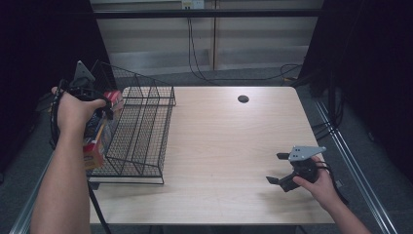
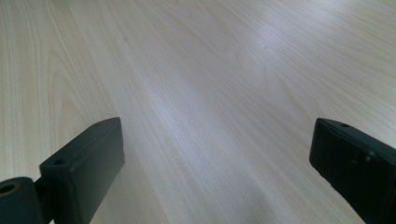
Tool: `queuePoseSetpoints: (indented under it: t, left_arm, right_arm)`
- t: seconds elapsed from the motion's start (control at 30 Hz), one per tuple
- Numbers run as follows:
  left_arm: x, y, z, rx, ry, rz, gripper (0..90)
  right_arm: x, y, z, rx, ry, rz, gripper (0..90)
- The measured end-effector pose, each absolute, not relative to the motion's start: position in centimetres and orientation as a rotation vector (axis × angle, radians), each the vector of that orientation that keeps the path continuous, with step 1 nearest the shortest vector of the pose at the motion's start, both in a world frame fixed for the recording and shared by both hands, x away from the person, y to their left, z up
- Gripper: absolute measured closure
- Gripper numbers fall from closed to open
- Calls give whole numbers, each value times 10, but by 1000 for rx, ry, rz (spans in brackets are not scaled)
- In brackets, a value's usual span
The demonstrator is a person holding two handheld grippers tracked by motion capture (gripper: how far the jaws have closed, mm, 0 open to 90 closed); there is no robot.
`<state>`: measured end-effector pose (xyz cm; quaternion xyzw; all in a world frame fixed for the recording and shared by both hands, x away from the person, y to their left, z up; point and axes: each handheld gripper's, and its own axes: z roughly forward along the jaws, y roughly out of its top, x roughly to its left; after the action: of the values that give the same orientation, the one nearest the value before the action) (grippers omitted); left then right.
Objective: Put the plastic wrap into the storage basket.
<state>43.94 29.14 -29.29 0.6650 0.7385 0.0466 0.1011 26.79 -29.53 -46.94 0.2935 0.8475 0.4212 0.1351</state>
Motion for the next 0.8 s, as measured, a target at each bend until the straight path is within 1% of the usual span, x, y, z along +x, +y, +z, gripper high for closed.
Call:
queuePoseSetpoints:
  t: [0.03, 0.1, 0.13, 0.17, 0.23, 0.27, 0.37, 0.43, 0.57, 0.63, 0.73, 0.8]
  left_arm:
    - [440, 290, -294, 1939, 2202, 142, 407]
    - [440, 291, -294, 1940, 2182, 134, 407]
    - [440, 292, -290, 1920, 2167, 158, 452]
    - [439, 290, -287, 1884, 2161, 171, 469]
    - [439, 289, -280, 1904, 2131, 177, 426]
    - [438, 287, -276, 1899, 2114, 201, 404]
    - [435, 281, -272, 1898, 2095, 170, 406]
    - [433, 275, -270, 1893, 2078, 182, 398]
    - [428, 264, -265, 1896, 2047, 152, 393]
    - [427, 261, -262, 1905, 2021, 164, 389]
    - [425, 254, -259, 1895, 1994, 155, 350]
    - [424, 249, -257, 1904, 1972, 161, 349]
  right_arm:
    - [268, -295, -469, 852, 2458, 1222, 28]
    - [268, -296, -469, 855, 2463, 1223, 28]
    - [268, -296, -470, 854, 2462, 1223, 28]
    - [268, -296, -470, 854, 2461, 1223, 28]
    - [268, -296, -470, 855, 2460, 1223, 28]
    - [268, -296, -469, 857, 2461, 1223, 28]
    - [268, -295, -469, 849, 2457, 1218, 28]
    - [268, -295, -468, 851, 2456, 1216, 28]
    - [268, -293, -469, 839, 2462, 1213, 28]
    - [267, -293, -469, 834, 2464, 1208, 28]
    - [267, -294, -469, 834, 2463, 1212, 28]
    - [268, -295, -468, 838, 2463, 1216, 28]
